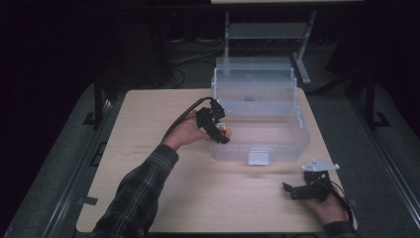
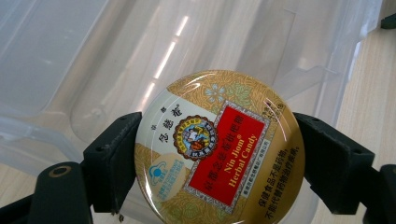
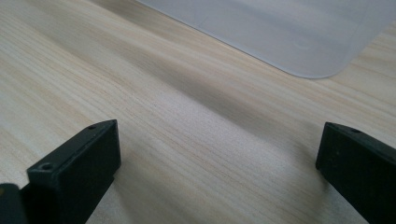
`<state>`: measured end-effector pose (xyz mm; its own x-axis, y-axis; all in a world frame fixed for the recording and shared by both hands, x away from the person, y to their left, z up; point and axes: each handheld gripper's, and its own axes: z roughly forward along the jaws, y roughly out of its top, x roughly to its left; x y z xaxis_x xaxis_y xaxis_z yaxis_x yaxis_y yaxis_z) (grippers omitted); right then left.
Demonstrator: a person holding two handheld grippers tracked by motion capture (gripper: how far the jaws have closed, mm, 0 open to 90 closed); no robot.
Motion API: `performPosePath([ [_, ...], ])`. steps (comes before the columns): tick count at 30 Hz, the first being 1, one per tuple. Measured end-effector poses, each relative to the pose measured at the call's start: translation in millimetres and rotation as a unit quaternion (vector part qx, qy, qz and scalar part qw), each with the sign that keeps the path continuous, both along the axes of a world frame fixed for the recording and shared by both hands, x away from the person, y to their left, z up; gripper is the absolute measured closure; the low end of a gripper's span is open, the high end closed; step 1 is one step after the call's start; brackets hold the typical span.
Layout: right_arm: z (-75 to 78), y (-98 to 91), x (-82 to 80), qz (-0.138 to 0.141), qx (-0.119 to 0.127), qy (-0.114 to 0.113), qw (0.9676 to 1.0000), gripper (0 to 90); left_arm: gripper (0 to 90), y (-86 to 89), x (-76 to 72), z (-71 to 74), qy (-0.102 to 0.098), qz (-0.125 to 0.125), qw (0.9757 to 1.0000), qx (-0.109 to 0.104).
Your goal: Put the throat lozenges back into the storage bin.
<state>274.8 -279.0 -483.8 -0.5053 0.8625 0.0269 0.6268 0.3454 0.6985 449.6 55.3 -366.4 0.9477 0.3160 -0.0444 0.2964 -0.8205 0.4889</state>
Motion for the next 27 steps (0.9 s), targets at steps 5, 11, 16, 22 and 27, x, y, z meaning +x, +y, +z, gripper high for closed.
performPosePath([
  [5, 0.0, 0.0, 0.0, 0.000, 0.000, 0.000, 1.0000, 0.0, 19.1, 0.3, 0.0, 0.8, -0.001, 0.001, 1.0000, -0.003],
  [11, 0.0, 0.0, 0.0, 0.000, 0.000, 0.000, 1.0000, 0.0, 18.9, 0.5, 0.2, 1.1, -0.003, 0.001, 1.0000, -0.004],
  [16, 0.1, 0.1, -0.1, 0.000, 0.000, 0.000, 1.0000, 0.0, 18.1, 1.1, -0.3, 3.2, -0.006, 0.005, 0.9999, -0.010],
  [22, 0.1, 0.1, -0.1, 0.000, 0.001, 0.000, 1.0000, 0.0, 18.1, 2.6, 0.2, 6.3, -0.008, 0.003, 0.9999, -0.014],
  [27, 0.1, 0.1, -0.1, 0.000, 0.000, 0.000, 1.0000, 0.0, 18.1, 4.6, -2.2, 12.1, -0.012, 0.002, 0.9998, -0.014],
])
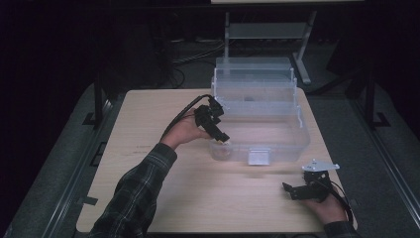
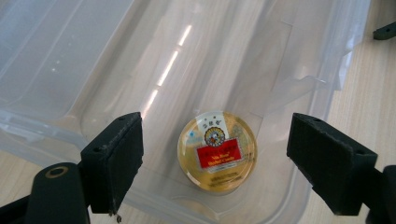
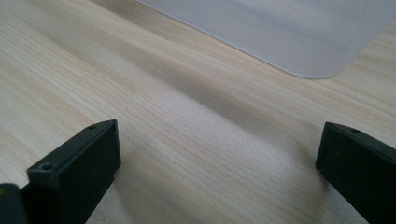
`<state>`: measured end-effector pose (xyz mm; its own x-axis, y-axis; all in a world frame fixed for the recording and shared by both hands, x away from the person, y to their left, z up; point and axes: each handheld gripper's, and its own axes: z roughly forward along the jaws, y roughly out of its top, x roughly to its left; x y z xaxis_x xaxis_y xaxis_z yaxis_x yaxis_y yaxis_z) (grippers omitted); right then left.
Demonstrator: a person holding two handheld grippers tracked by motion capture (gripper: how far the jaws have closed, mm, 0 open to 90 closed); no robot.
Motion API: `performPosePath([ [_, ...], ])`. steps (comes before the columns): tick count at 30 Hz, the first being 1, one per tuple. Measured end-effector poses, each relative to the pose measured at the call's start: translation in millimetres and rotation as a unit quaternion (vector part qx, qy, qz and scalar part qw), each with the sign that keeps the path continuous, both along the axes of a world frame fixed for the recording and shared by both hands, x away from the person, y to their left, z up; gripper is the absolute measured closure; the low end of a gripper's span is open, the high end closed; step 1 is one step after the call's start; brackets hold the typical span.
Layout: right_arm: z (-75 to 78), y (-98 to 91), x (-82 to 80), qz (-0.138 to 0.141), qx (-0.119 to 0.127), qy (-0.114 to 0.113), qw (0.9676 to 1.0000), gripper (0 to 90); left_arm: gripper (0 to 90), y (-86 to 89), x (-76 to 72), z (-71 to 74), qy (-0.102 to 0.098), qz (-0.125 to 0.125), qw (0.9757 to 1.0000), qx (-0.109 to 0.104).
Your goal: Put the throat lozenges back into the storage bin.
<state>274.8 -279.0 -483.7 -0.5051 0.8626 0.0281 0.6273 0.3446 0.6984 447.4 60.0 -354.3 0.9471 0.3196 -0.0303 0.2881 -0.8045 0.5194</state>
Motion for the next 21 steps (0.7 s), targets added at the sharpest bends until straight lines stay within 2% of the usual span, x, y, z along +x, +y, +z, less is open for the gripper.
performPosePath([
  [11, -0.1, 0.0, 0.1, 0.000, 0.000, 0.000, 1.0000, 0.0, 18.1, 11.0, -5.5, 16.0, -0.010, 0.001, 0.9999, -0.011],
  [21, -0.1, 0.0, 0.1, 0.000, 0.000, 0.000, 1.0000, 0.0, 18.1, 24.3, -15.7, 25.5, -0.020, 0.001, 0.9998, -0.008],
])
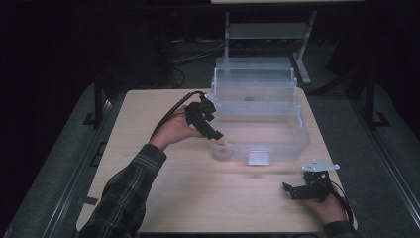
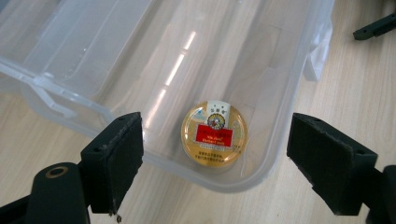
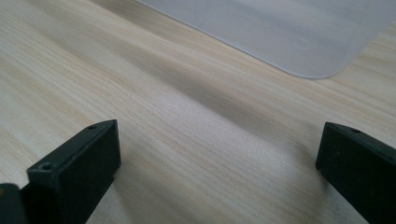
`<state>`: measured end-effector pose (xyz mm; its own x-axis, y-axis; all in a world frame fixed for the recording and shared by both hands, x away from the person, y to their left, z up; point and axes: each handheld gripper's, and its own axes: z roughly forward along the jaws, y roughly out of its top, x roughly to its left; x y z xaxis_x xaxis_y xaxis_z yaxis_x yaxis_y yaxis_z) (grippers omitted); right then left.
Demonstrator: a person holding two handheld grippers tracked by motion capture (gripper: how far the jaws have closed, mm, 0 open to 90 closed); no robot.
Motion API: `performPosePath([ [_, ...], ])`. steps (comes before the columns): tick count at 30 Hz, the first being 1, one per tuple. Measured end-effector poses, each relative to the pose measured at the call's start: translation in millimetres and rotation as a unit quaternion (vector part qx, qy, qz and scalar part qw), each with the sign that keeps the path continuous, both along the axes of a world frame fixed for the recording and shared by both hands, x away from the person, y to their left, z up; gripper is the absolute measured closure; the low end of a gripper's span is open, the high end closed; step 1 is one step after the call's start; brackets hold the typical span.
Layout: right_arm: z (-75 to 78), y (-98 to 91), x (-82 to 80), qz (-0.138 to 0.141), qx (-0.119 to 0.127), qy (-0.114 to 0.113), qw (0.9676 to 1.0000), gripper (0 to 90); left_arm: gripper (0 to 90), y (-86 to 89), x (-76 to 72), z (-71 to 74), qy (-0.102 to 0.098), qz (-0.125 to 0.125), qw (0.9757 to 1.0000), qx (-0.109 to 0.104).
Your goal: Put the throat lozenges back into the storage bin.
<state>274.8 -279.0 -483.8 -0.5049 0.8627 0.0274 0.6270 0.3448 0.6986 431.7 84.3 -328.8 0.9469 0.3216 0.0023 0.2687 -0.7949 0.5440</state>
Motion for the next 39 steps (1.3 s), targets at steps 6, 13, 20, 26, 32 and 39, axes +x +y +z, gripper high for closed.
performPosePath([
  [6, 0.0, 0.0, 0.0, 0.000, 0.000, 0.000, 1.0000, 0.0, 18.1, 12.2, -5.5, 1.4, -0.005, 0.008, 1.0000, -0.004],
  [13, 0.0, 0.0, 0.3, 0.000, 0.000, 0.000, 1.0000, 0.0, 18.0, 38.6, -14.4, -3.1, -0.005, 0.032, 0.9993, -0.017],
  [20, 0.0, 0.1, 1.0, 0.001, -0.001, -0.001, 1.0000, 0.0, 18.0, 58.4, -23.1, -8.9, -0.003, 0.048, 0.9986, -0.022],
  [26, 0.0, 0.1, 1.1, 0.001, -0.001, -0.001, 1.0000, 0.0, 17.9, 75.3, -34.1, -17.4, -0.003, 0.064, 0.9975, -0.030],
  [32, -0.1, 0.1, 1.1, 0.001, -0.001, -0.001, 1.0000, 0.0, 17.5, 90.3, -45.5, -28.5, -0.004, 0.082, 0.9958, -0.042],
  [39, 0.0, 0.1, 1.0, 0.000, -0.001, -0.001, 1.0000, 0.0, 17.5, 104.4, -58.3, -43.5, -0.004, 0.098, 0.9943, -0.042],
])
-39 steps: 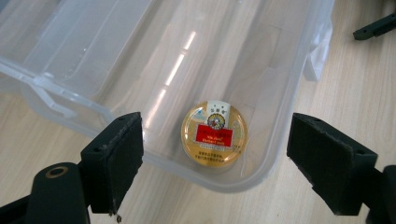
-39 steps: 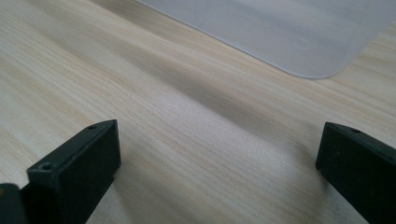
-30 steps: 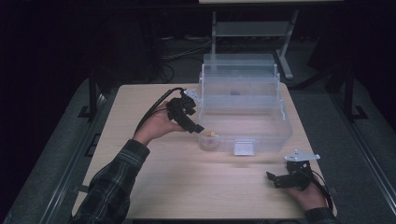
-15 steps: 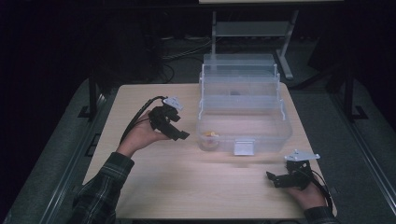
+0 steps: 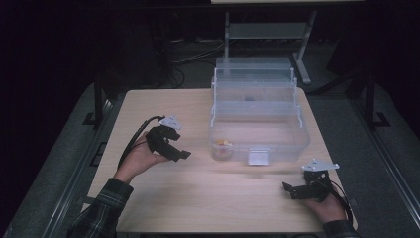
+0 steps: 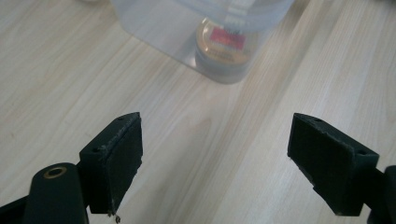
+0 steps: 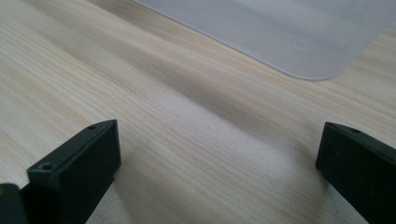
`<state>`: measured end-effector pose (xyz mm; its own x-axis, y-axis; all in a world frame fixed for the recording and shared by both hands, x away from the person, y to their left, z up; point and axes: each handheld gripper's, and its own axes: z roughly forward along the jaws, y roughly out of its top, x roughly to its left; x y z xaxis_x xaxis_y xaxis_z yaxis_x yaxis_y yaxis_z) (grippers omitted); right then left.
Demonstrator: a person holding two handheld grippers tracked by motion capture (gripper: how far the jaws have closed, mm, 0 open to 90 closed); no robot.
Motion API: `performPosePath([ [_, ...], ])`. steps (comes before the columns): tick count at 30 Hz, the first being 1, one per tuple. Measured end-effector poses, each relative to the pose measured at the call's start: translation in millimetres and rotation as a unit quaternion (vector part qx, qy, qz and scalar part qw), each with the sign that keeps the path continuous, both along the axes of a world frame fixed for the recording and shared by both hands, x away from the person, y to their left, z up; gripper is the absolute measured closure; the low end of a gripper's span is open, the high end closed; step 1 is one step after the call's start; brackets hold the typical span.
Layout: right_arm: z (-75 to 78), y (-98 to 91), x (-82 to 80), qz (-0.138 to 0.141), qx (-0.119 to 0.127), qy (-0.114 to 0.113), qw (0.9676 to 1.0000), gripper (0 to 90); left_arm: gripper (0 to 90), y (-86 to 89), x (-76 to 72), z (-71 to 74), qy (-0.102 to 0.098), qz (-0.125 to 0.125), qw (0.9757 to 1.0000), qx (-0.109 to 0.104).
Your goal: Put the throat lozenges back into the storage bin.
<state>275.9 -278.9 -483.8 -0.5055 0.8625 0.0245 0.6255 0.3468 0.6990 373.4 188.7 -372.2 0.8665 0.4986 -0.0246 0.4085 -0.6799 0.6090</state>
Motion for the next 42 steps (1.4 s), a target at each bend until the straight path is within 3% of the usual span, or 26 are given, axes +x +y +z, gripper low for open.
performPosePath([
  [5, 0.0, 0.0, 0.0, 0.001, 0.001, 0.000, 1.0000, 0.0, 16.1, 11.0, -10.3, -9.2, 0.000, 0.012, 0.9999, 0.005],
  [18, 0.0, 0.1, -0.1, 0.000, 0.000, 0.000, 1.0000, 0.0, 13.4, 38.7, -36.6, -34.9, 0.002, 0.043, 0.9990, -0.005],
  [31, 0.0, 0.1, -0.1, 0.000, 0.000, 0.000, 1.0000, 0.0, 13.4, 67.8, -63.4, -57.7, -0.009, 0.077, 0.9968, -0.019],
  [42, 0.0, 0.1, -0.1, 0.000, 0.000, 0.000, 1.0000, 0.0, 13.4, 85.4, -80.0, -75.1, -0.016, 0.102, 0.9945, -0.017],
])
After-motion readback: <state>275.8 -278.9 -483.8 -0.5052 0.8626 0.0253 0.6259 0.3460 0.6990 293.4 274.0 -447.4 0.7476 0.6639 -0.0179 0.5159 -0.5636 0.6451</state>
